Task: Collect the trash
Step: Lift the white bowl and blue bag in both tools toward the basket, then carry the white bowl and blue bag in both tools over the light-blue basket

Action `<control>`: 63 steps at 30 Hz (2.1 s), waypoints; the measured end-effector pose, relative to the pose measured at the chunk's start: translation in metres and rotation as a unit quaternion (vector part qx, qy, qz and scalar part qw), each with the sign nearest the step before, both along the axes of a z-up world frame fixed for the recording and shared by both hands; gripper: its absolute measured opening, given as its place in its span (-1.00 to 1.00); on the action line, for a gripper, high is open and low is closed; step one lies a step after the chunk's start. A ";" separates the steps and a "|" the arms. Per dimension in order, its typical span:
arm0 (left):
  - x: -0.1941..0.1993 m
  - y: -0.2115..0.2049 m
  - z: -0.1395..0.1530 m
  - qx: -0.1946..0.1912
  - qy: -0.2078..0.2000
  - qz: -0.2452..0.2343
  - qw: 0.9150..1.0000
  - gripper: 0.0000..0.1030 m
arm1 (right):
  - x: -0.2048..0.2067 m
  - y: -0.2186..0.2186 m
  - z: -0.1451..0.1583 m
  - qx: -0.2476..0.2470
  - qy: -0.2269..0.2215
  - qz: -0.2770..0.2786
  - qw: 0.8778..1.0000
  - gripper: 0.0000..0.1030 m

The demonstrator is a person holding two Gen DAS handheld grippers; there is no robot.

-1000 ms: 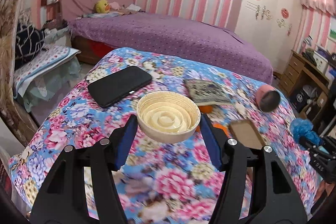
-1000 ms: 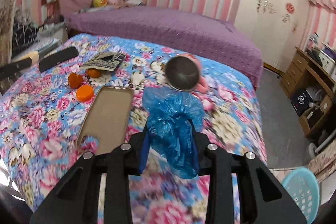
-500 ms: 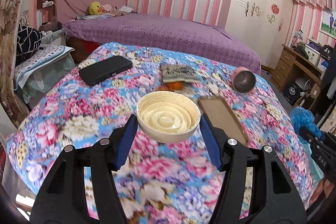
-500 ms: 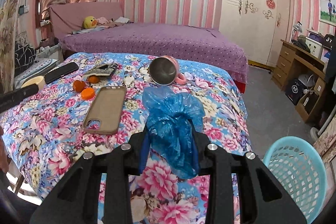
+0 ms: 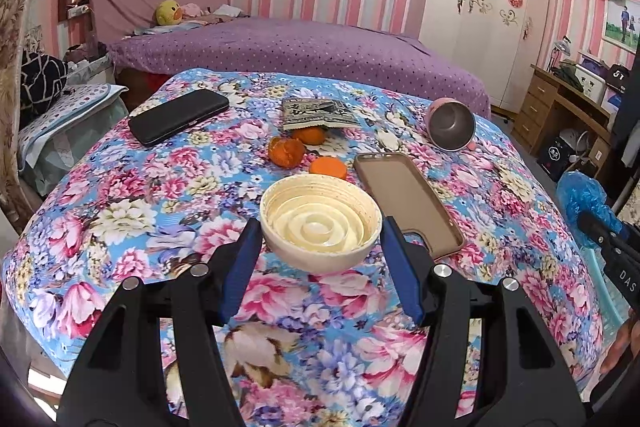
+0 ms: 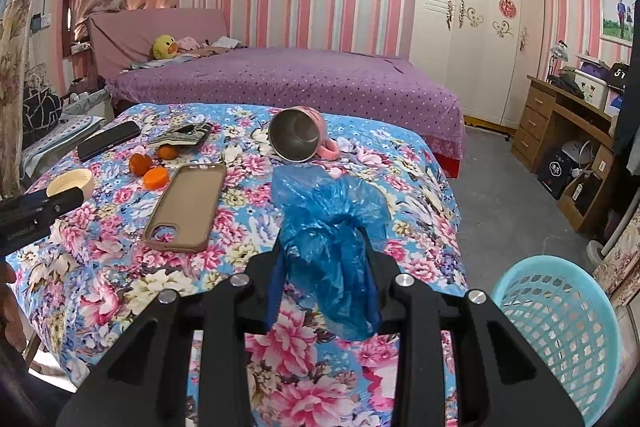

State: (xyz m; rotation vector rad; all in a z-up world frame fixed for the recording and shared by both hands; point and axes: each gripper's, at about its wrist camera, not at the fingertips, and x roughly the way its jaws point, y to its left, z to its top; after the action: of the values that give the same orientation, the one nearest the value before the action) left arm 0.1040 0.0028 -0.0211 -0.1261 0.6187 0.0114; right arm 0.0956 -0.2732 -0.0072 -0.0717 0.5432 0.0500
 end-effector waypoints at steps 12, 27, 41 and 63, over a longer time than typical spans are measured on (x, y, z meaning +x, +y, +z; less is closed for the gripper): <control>0.001 -0.028 -0.002 0.013 -0.007 -0.014 1.000 0.16 | -0.002 -0.030 0.002 0.005 -0.005 -0.019 1.000 -0.36; -0.001 -0.109 0.002 0.014 -0.015 -0.068 0.997 0.16 | -0.027 -0.136 0.002 0.001 -0.006 -0.112 0.994 -0.36; -0.009 -0.216 0.014 0.019 -0.025 -0.145 0.989 0.16 | -0.067 -0.245 -0.011 0.005 0.008 -0.202 0.979 -0.36; -0.020 -0.351 -0.007 -0.008 0.003 -0.277 0.961 0.16 | -0.098 -0.296 -0.016 0.031 0.000 -0.238 0.971 -0.36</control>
State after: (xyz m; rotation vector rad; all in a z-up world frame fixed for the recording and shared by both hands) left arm 0.0844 -0.3487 -0.0280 0.0360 0.6427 -0.5364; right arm -0.0026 -0.5690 -0.0227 0.1207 0.5460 -0.4023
